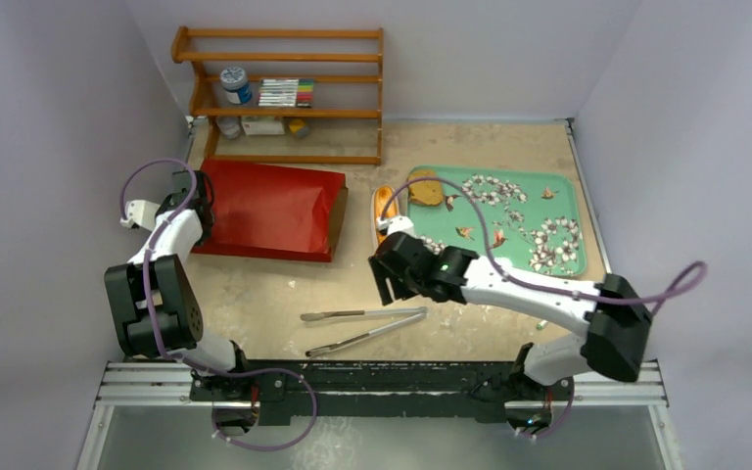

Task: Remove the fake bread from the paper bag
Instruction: Adjust the clamp at the center of the board.

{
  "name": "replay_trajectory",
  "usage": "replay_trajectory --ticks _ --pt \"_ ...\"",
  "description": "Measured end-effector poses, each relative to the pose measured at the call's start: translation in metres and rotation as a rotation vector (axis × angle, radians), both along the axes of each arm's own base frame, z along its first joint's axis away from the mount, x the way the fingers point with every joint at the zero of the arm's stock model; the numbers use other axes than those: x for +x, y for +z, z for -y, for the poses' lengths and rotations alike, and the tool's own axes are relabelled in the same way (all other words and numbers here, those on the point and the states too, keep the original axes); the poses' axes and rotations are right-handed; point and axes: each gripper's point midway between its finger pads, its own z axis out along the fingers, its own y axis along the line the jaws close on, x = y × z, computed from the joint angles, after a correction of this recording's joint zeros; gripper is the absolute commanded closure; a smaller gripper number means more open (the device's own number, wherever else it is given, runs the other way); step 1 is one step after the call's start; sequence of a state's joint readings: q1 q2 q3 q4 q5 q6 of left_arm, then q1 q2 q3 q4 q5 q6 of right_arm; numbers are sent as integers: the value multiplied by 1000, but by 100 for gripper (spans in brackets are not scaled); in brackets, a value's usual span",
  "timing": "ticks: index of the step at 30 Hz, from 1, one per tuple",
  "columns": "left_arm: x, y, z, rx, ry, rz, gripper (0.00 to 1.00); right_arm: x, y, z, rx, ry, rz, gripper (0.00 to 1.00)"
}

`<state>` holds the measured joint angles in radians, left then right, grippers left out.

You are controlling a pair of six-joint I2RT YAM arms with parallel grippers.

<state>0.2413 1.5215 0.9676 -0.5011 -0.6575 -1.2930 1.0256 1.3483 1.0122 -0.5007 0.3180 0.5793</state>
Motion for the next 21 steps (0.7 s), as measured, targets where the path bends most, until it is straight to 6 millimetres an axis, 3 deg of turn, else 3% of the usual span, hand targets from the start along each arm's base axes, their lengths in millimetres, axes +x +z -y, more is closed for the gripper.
replay_trajectory --ticks 5,8,21 --pt "0 0 0 0 0 0 100 -15 -46 -20 -119 108 -57 27" --pt "0 0 0 0 0 -1 100 -17 -62 -23 -161 144 -72 28" --pt "-1 4 -2 3 8 9 100 -12 -90 -38 -196 242 -77 34"
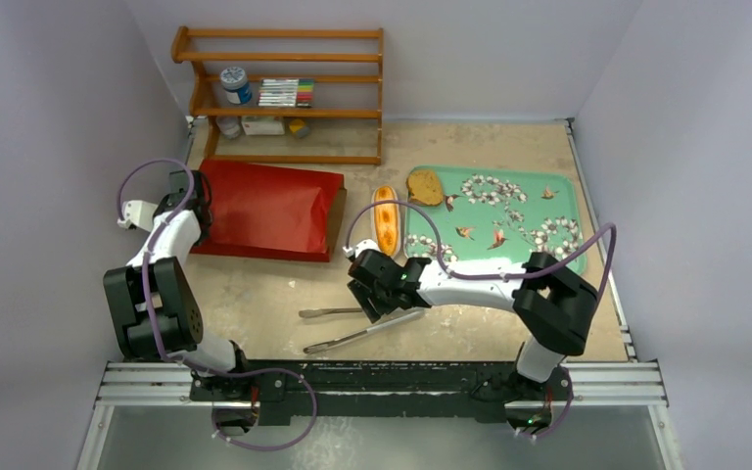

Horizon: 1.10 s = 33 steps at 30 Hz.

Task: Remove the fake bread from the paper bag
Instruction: Adjust the clamp at the center of the board.

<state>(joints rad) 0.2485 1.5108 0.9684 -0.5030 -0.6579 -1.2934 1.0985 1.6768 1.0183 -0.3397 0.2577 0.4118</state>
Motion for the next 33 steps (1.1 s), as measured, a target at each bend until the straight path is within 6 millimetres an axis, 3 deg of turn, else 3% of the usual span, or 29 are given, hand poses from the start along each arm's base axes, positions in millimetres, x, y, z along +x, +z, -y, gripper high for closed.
replay_trajectory --ticks 8,18,33 --pt "-2 1 -2 1 8 0 100 -6 -18 -3 2 37 -31 57" --pt "-6 2 -2 0 13 -9 100 -7 -17 -6 21 48 -38 82" --pt "-23 4 -10 -4 104 -6 100 -29 16 11 52 -40 -71 90"
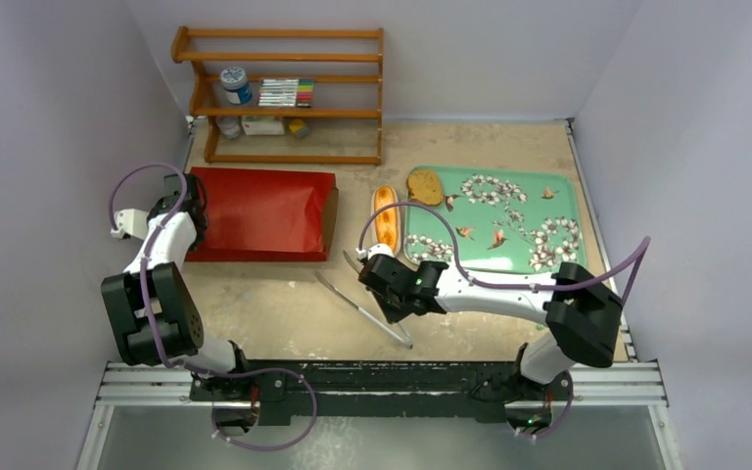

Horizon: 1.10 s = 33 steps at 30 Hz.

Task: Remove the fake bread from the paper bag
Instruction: Adjust the clamp at the center of the board.

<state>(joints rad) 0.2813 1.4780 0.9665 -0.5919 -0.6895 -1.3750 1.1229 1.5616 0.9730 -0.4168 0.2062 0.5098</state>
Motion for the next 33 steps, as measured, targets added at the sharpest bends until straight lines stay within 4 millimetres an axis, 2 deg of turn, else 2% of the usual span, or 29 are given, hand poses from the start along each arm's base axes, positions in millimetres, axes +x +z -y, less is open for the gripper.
replay_trajectory --ticks 12,17,23,28,33 --pt "-7 -6 1 -12 41 3 100 -31 32 17 11 -124 -7 93" --pt "-9 -8 2 -14 45 0 100 -34 51 22 23 -199 13 94" --pt "-8 -8 2 -15 49 4 100 -30 70 40 41 -340 49 94" --pt "-8 -9 2 -15 49 4 100 -28 71 53 24 -436 63 94" --pt "-9 -10 2 -15 48 2 100 -20 63 55 1 -490 66 95"
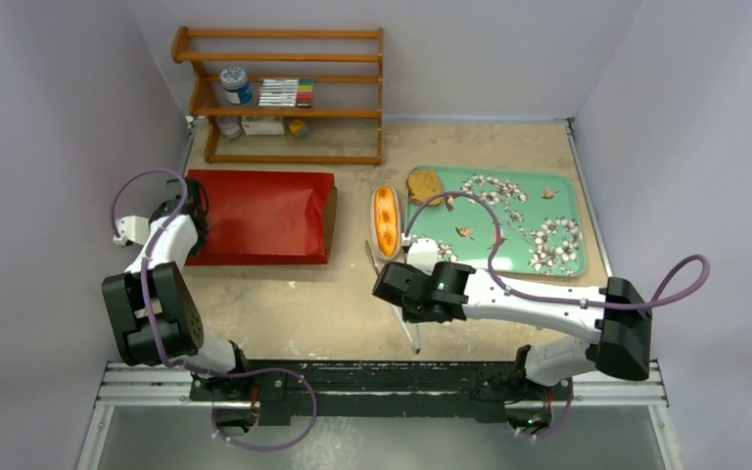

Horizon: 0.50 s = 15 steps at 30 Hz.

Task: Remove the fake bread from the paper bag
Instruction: Adjust the clamp at the center of the board.

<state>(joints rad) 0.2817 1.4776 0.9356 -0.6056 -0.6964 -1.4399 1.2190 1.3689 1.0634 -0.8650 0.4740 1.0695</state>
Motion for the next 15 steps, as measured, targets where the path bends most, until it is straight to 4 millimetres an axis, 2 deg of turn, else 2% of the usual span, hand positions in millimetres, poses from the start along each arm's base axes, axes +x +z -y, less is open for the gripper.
replay_trajectory --ticks 9,12,15 --pt "0 0 0 2 -2 0 100 44 -19 6 -6 -92 22 95" --pt "0 0 0 2 -2 0 100 58 -24 3 -4 -89 37 96" --pt "1 0 0 2 -2 1 100 64 -37 -4 -38 -58 30 96"
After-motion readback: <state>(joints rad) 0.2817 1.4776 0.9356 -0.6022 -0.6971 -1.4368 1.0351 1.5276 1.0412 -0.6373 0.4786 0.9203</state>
